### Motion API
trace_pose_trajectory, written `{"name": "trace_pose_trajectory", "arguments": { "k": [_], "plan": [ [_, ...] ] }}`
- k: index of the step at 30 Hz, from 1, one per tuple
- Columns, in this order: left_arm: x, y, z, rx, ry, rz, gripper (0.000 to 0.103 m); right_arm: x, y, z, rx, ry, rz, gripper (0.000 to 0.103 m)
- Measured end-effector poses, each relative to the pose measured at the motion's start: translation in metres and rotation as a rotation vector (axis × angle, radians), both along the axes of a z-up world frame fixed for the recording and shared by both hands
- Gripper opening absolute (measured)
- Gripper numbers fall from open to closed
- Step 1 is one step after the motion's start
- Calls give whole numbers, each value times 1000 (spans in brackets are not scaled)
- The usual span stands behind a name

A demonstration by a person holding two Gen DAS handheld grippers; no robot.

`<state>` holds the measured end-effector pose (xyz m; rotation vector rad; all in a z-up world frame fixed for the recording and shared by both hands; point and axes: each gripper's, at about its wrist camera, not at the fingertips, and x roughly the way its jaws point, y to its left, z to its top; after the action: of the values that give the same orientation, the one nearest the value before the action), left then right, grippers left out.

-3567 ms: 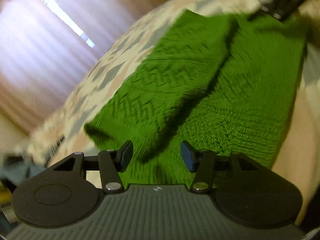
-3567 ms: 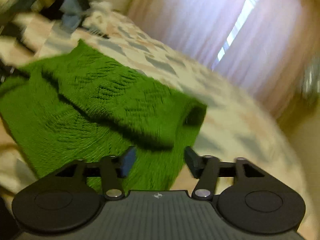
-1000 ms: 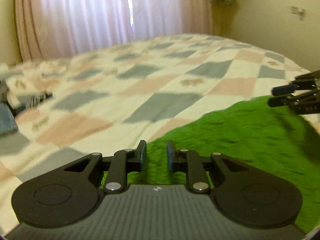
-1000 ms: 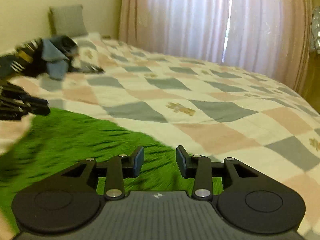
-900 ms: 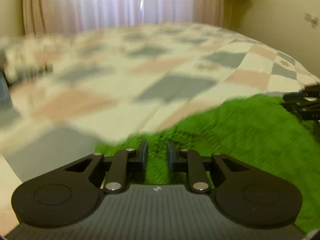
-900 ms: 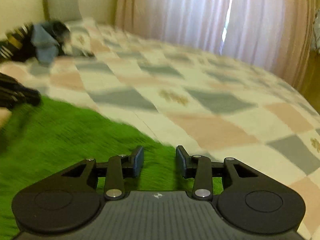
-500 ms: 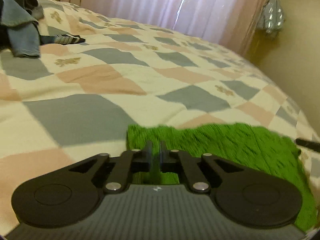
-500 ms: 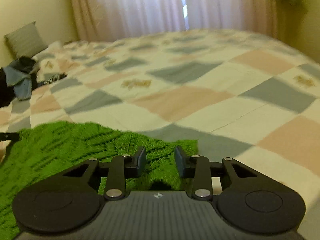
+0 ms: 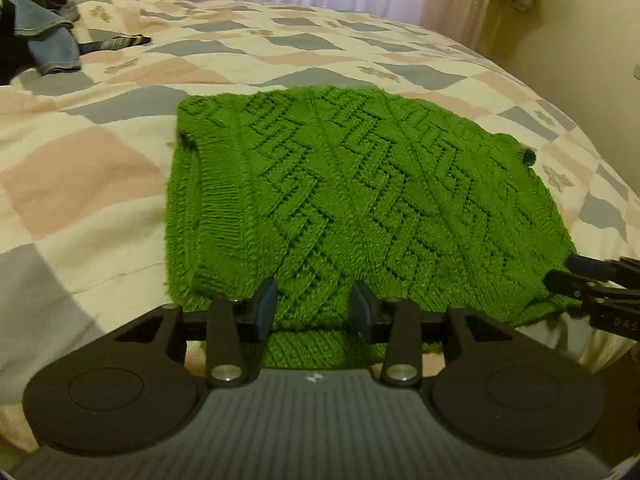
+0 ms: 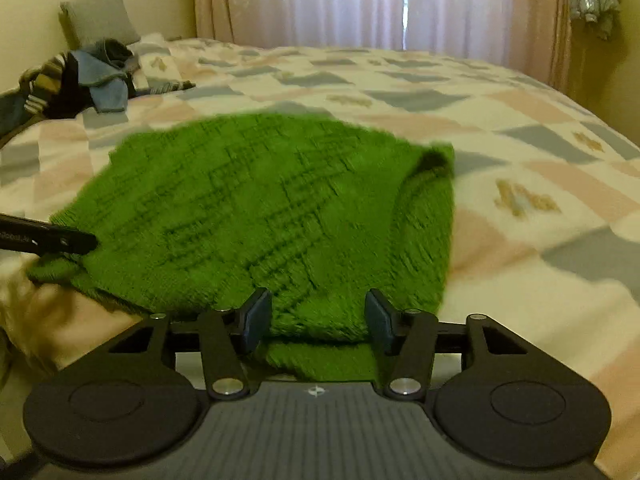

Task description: Fold clothes

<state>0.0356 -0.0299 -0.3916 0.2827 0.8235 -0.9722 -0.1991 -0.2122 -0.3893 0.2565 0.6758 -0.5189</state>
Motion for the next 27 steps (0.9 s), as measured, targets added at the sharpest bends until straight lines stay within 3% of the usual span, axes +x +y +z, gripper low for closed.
{"name": "trace_pose_trajectory", "arguments": {
  "k": [4,7,9,13,16,21,27],
  "plan": [
    [-16,3,20,31,-48,27,45,-10,5,9,-8,-8,-34,54],
    [-30,8,32,45,-75,30,50,-20,12,27,0,-63,-73,73],
    [-38,11,38,49,-74,31,62,-23,16,35,16,-75,-94,77],
    [-51,20,50,49,-96,45,69,-27,24,41,67,-68,-125,90],
    [-58,25,57,58,-110,65,87,-29,32,46,86,-57,-153,101],
    [-68,36,66,67,-139,95,102,-35,47,57,70,-52,-200,102],
    [-76,45,71,90,-124,122,102,-44,60,64,63,-53,-258,103]
  ]
}}
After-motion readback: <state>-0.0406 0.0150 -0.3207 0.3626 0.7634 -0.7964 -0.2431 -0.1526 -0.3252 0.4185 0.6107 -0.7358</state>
